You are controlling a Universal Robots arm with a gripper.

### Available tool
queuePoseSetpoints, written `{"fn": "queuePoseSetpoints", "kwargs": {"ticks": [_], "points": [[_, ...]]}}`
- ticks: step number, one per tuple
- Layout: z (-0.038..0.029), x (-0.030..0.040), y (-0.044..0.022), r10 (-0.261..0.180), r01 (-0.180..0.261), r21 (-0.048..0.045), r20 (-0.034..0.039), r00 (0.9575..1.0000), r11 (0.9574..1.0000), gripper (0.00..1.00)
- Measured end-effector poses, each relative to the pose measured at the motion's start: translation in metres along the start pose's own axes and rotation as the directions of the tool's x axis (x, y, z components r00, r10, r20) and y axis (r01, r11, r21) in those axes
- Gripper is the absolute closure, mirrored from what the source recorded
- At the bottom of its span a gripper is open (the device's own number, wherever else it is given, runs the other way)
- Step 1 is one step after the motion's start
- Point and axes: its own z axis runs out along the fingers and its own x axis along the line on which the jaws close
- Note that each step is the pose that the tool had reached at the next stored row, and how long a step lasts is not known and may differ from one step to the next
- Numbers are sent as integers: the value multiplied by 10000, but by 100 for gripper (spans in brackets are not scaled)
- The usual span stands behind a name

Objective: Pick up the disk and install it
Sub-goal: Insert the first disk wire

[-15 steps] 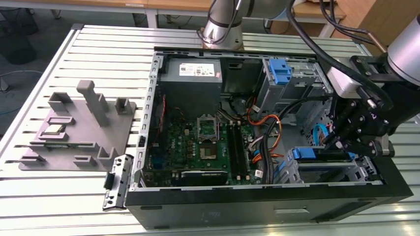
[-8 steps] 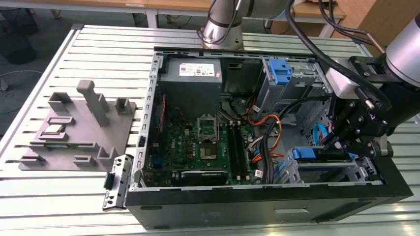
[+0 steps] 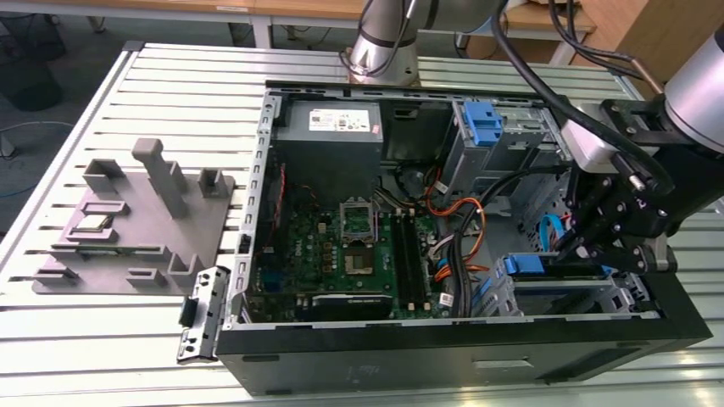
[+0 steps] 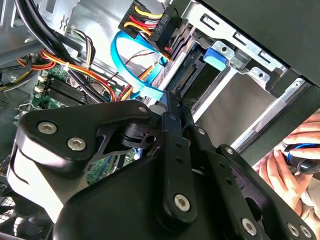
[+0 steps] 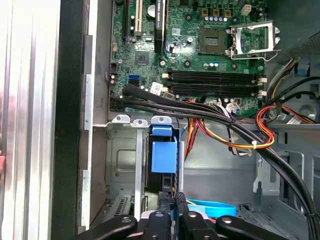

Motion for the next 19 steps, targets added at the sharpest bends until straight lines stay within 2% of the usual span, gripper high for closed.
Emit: {"fn": "queuePoseSetpoints", "kwargs": {"ticks": [19], "points": [[40,2,0,0,0,0,-1,10000,10000,84]]}}
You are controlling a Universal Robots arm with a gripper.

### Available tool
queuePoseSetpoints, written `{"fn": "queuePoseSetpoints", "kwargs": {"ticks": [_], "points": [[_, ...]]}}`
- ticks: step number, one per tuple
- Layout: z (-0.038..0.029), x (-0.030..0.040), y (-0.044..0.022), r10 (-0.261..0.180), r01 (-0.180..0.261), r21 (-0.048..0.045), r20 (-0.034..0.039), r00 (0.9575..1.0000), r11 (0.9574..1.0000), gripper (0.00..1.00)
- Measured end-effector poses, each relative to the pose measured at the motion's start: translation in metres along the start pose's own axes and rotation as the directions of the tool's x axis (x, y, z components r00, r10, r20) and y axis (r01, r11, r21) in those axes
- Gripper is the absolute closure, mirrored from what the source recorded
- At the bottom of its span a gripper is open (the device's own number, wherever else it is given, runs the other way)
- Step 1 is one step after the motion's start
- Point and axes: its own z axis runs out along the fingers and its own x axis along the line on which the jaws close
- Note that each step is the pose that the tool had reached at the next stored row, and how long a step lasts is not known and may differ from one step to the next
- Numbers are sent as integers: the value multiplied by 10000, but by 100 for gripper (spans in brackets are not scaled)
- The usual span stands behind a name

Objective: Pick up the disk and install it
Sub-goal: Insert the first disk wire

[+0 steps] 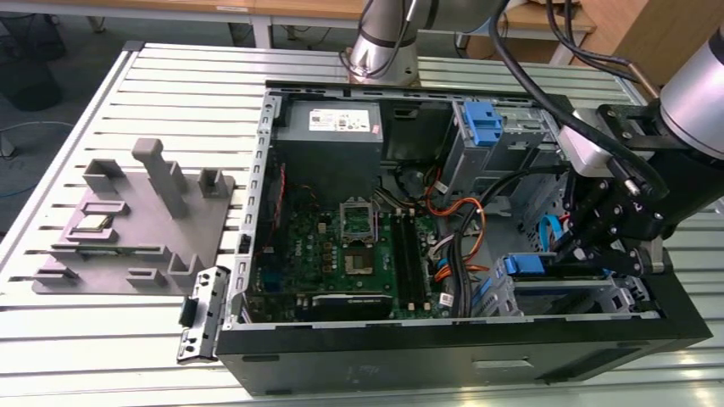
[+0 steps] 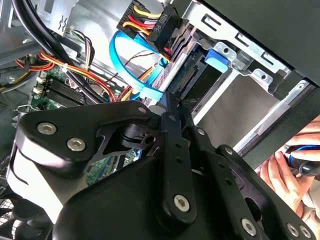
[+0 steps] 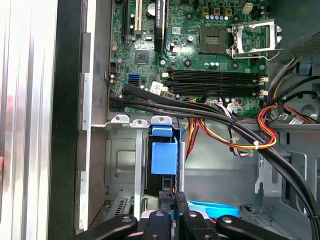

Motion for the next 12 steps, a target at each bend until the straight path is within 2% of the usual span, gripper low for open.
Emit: {"fn": "queuePoseSetpoints", "kwargs": {"ticks": [12], "points": [[47,1,-1,0,0,2,-2,10000,10000,84]]}}
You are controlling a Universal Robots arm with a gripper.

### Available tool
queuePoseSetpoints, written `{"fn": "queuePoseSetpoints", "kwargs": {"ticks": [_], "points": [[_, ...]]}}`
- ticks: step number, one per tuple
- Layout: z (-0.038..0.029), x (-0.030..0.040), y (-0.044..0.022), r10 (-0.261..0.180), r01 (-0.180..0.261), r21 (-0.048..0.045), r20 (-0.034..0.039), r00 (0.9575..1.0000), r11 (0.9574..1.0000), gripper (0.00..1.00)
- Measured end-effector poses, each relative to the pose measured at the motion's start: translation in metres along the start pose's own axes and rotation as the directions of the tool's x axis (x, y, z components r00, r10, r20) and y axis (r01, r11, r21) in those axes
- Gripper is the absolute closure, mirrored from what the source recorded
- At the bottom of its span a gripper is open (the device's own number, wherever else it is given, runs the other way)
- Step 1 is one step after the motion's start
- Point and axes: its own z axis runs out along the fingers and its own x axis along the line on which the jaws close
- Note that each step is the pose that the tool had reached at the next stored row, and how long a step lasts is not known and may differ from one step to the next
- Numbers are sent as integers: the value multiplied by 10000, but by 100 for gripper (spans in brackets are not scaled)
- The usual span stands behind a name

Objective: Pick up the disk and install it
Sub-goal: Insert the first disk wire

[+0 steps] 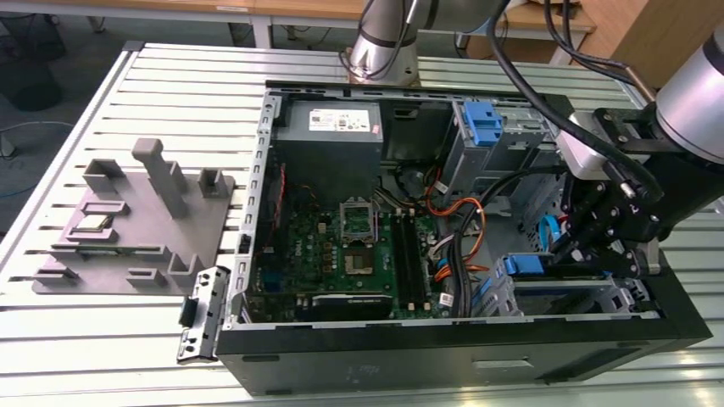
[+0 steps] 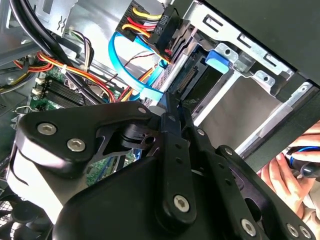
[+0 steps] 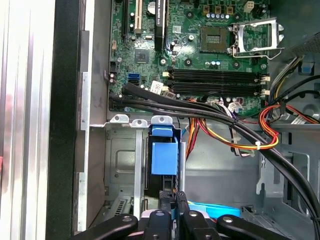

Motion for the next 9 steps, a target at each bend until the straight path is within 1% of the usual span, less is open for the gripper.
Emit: {"fn": "queuePoseSetpoints", "kwargs": {"ticks": [4,6,8,9], "points": [[9,0,0,0,0,0,-1,10000,10000,84],[21,-1,-1,-2,2,3,19,10000,10000,84],[24,1,-1,-2,2,1,12,10000,10000,83],[23,1,-1,-1,1,0,6,10000,10000,77]]}}
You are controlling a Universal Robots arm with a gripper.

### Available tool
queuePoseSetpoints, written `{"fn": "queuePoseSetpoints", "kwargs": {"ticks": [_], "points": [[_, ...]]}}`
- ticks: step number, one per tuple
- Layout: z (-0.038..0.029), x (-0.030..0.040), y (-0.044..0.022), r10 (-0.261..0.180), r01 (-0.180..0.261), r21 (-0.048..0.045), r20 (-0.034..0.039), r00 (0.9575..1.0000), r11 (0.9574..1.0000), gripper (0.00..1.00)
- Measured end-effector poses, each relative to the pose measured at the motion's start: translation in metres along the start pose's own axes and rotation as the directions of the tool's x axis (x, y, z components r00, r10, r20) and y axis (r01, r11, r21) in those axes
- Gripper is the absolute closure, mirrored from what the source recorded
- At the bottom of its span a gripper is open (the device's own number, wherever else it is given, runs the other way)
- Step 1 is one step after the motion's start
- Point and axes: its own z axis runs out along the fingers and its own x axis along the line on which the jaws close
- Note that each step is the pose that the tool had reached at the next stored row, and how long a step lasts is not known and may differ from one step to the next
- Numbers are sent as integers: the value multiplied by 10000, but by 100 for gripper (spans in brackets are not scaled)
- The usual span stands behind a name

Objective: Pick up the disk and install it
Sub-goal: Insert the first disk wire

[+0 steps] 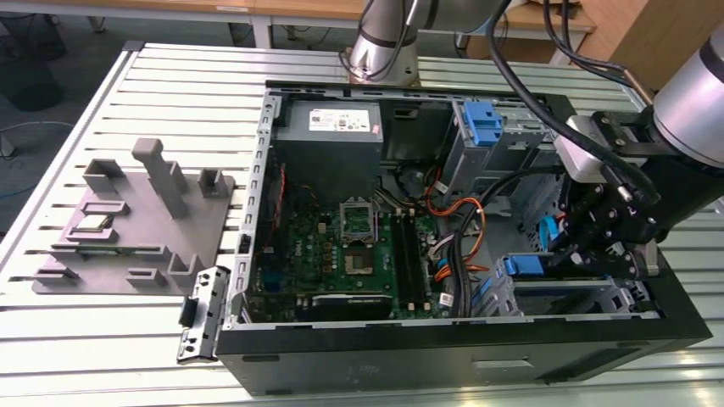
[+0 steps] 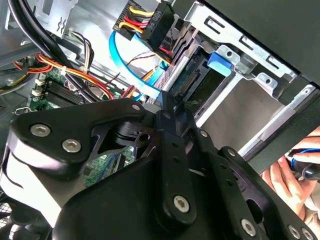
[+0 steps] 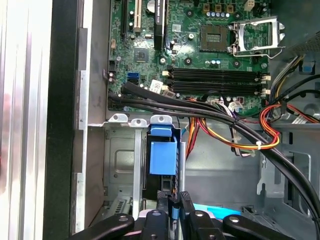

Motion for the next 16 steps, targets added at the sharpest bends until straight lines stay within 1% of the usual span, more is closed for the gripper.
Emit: {"fn": "queuePoseSetpoints", "kwargs": {"ticks": [3,5,13,14,16], "points": [[-3,0,0,0,0,0,-5,10000,10000,77],[-27,-1,1,1,-1,0,4,10000,10000,77],[-238,-8,7,1,-1,0,-3,10000,10000,77],[-258,-8,7,1,-1,0,-4,10000,10000,77],[-259,-9,7,1,-1,0,-1,10000,10000,77]]}}
